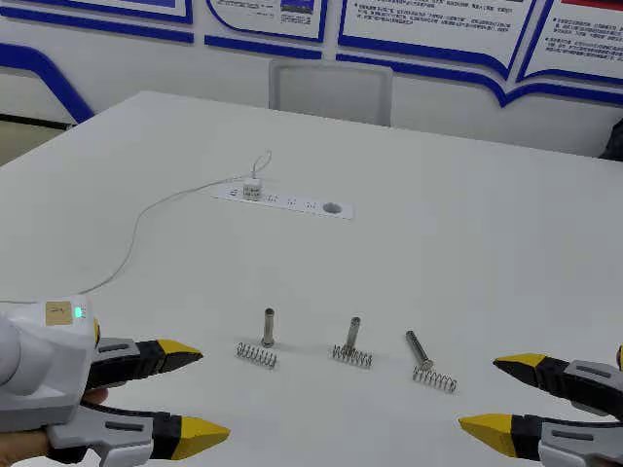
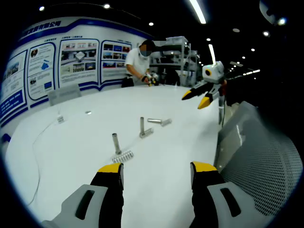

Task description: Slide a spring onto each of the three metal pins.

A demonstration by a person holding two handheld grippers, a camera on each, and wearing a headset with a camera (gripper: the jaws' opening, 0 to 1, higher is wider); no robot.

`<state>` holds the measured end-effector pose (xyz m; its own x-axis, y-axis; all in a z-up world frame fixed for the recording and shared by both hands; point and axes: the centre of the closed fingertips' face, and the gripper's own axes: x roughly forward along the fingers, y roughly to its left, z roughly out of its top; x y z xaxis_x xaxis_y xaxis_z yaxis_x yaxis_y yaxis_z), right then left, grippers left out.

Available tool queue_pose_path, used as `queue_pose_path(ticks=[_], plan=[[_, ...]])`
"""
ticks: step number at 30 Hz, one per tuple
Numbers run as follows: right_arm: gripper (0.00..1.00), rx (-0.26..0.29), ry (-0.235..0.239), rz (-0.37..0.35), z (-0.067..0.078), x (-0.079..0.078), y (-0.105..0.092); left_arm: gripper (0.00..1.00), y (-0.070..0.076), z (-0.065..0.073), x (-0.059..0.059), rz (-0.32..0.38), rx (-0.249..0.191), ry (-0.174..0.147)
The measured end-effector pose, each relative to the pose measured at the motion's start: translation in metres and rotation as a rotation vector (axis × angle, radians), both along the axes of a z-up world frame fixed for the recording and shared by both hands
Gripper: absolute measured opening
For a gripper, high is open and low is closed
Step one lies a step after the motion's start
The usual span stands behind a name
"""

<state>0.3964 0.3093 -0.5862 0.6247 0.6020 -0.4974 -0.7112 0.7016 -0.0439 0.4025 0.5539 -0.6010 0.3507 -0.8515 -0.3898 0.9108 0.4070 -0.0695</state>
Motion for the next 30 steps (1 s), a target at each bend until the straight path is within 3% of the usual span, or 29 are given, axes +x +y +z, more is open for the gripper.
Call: queue_pose_path(ticks=[14,20,30], plan=[[0.55,0.013,0.003,-0.041,-0.003,-0.008,-0.007,0.58,-0.004,0.001,0.001,-0.022,0.014,0.001],[0.55,0.019,-0.005,-0.051,0.001,-0.005,-0.012,0.58,-0.006,0.005,0.001,-0.020,0.010,-0.004],[0.54,0.022,0.017,-0.038,-0.005,0.002,-0.009,0.58,-0.004,0.000,-0.004,-0.006,0.022,0.013]])
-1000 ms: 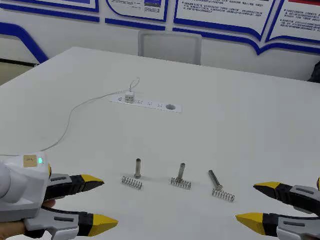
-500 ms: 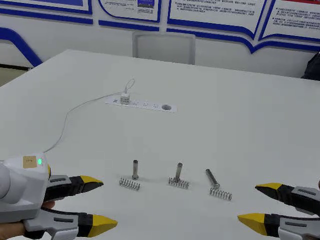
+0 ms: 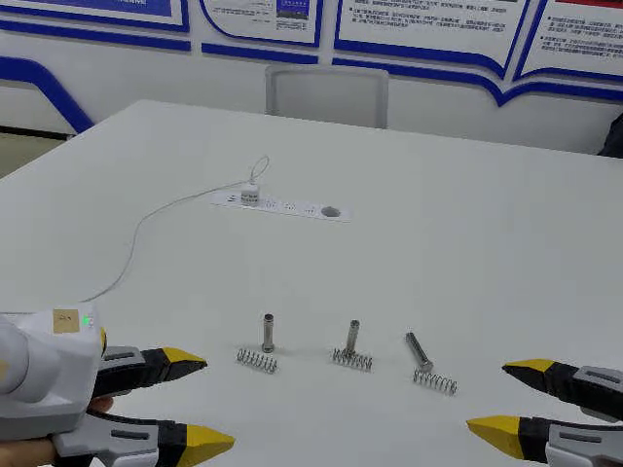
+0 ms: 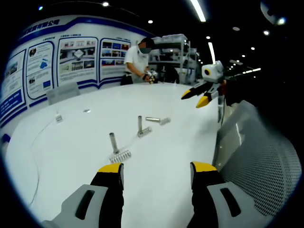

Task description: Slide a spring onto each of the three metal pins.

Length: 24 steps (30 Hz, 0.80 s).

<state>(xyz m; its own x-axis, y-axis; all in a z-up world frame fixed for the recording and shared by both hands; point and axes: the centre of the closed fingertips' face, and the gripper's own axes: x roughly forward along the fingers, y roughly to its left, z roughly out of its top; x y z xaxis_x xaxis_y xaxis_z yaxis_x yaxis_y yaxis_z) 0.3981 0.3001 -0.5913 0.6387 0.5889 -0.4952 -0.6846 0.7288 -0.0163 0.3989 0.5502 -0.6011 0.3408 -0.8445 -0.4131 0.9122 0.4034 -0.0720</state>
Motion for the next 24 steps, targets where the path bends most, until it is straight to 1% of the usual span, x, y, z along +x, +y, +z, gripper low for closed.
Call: queue_pose_path(ticks=[6,9,11,14,21,24], plan=[[0.52,0.001,-0.002,-0.013,0.004,0.015,-0.003,0.57,-0.001,0.005,0.002,0.016,-0.008,-0.006],[0.50,-0.010,-0.001,-0.019,0.004,0.022,-0.002,0.57,-0.002,0.002,0.001,0.018,-0.007,-0.002],[0.48,-0.022,0.003,-0.029,0.004,0.030,-0.002,0.56,-0.004,0.000,0.001,0.020,-0.007,0.001],[0.46,-0.024,0.005,-0.038,0.007,0.043,0.000,0.56,-0.006,-0.001,-0.001,0.017,-0.006,0.004],[0.42,-0.064,0.017,-0.038,0.009,0.069,0.009,0.55,-0.005,0.003,0.001,0.028,-0.009,-0.005],[0.40,-0.083,0.027,-0.046,0.007,0.082,0.010,0.55,-0.007,0.003,0.000,0.025,-0.011,-0.007]])
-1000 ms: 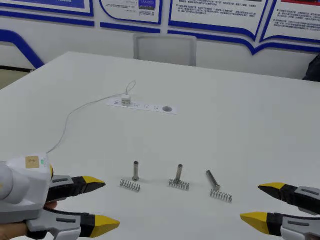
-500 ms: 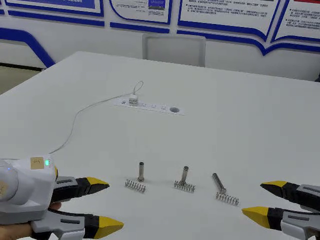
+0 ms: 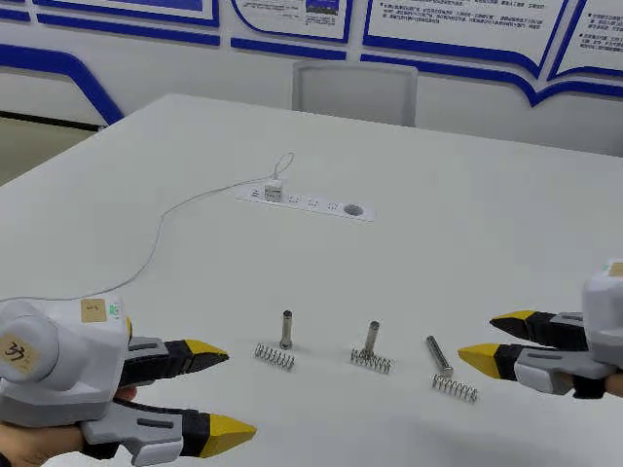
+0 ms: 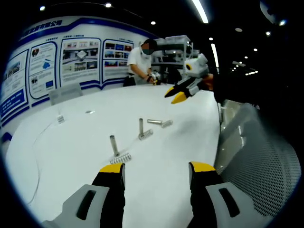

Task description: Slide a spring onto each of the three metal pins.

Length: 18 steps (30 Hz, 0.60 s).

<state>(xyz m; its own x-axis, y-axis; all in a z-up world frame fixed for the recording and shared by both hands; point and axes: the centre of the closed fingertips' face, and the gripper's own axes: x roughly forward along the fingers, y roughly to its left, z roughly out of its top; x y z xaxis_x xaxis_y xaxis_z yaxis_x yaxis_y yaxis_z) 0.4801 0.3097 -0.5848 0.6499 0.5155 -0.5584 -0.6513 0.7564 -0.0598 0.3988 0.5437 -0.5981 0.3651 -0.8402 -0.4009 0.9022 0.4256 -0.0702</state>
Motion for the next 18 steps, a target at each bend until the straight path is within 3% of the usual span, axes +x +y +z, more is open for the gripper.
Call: queue_pose_path(ticks=[9,18], plan=[[0.33,-0.060,0.074,-0.048,-0.016,0.026,0.002,0.55,-0.004,-0.001,-0.003,-0.010,-0.008,0.004],[0.30,-0.073,0.153,-0.131,-0.036,0.043,-0.001,0.54,-0.007,-0.003,-0.005,-0.031,-0.004,0.004]])
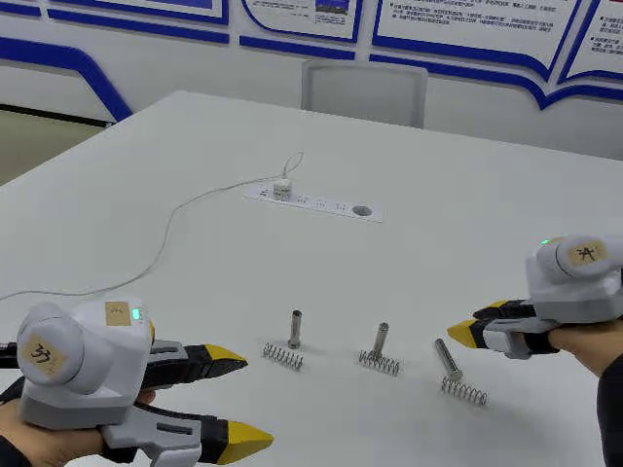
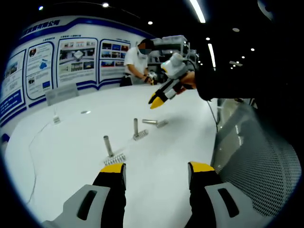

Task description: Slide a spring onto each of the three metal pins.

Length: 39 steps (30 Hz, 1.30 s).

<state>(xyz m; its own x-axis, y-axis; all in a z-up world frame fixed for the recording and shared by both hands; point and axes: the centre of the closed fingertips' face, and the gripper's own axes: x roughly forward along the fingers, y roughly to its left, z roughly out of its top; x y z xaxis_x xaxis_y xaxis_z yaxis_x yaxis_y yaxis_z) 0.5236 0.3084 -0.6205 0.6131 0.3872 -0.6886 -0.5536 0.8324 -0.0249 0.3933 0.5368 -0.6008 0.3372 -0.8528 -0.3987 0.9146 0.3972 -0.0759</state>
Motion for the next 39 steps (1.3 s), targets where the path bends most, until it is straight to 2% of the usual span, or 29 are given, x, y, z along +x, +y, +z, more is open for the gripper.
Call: queue_pose_path(ticks=[4,11,16,21,26,34,39], plan=[[0.28,-0.003,0.047,-0.036,-0.015,0.007,0.001,0.54,-0.001,-0.001,-0.001,-0.007,0.001,0.000],[0.24,-0.038,0.107,-0.098,-0.031,0.015,0.004,0.53,-0.001,-0.001,-0.001,-0.011,-0.006,0.002],[0.24,-0.063,0.151,-0.107,-0.043,0.017,0.007,0.53,-0.003,-0.002,-0.002,-0.017,-0.006,0.007],[0.21,-0.082,0.199,-0.153,-0.054,0.020,0.003,0.53,-0.004,-0.003,-0.004,-0.024,-0.003,0.011],[0.19,-0.094,0.231,-0.180,-0.061,0.027,0.000,0.52,-0.004,-0.003,-0.004,-0.024,-0.004,0.011],[0.11,-0.134,0.282,-0.202,-0.070,0.024,-0.002,0.51,-0.004,-0.002,-0.004,-0.018,-0.004,0.010],[0.11,-0.140,0.295,-0.203,-0.069,0.024,-0.002,0.51,-0.004,-0.003,-0.005,-0.017,-0.002,0.011]])
